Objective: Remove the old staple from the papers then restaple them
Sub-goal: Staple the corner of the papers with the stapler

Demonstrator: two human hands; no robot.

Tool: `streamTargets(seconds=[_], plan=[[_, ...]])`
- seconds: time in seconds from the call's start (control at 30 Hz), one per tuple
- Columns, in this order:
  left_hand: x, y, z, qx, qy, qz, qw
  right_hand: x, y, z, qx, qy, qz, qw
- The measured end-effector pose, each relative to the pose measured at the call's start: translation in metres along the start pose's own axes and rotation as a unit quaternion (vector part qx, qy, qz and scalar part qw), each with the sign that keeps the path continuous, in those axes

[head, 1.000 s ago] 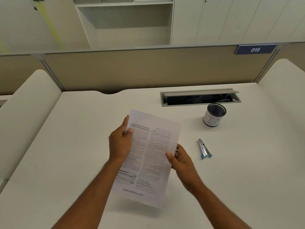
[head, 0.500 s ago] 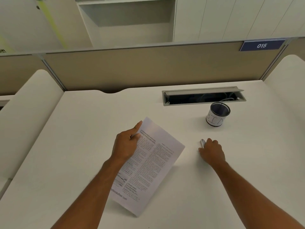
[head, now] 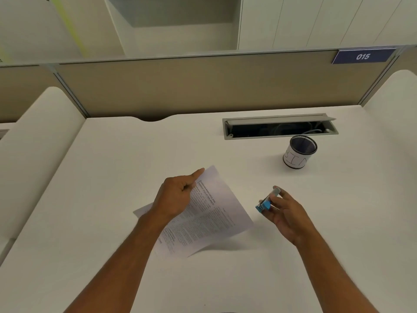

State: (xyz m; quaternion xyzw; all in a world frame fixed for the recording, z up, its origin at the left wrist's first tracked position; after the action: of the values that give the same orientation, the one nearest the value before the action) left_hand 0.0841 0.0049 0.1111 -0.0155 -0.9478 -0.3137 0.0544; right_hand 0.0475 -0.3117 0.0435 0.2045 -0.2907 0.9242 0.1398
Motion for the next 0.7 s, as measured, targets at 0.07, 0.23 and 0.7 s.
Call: streamTargets(seconds=[0.07, 0.23, 0.7], plan=[[0.0, -0.001, -0.001, -0.008, -0.01, 0.004, 1.0, 0.012, -0.011, 0.004, -0.089, 0.014, 0.021, 0.996], [0.005, 0.001, -0.008, -0.005, -0.016, 0.011, 1.0, 0.032, -0.037, 0.011, -0.161, 0.04, 0.016, 0.986], [0.019, 0.017, -0.017, -0.003, -0.026, 0.027, 0.999, 0.068, -0.079, -0.016, -0.117, -0.024, 0.117, 0.986]])
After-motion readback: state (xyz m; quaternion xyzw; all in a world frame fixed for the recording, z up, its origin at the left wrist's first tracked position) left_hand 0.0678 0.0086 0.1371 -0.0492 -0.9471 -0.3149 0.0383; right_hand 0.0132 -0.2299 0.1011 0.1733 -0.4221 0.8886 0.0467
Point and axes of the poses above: each hand's wrist, its own x-axis away from the middle knuckle, its own y-axis out of the back of the hand, z = x × y, the point moved 4 cm from there along -x, towards the middle knuckle, and after that the axes turned 8 degrees about y, right-handed, at the moved point
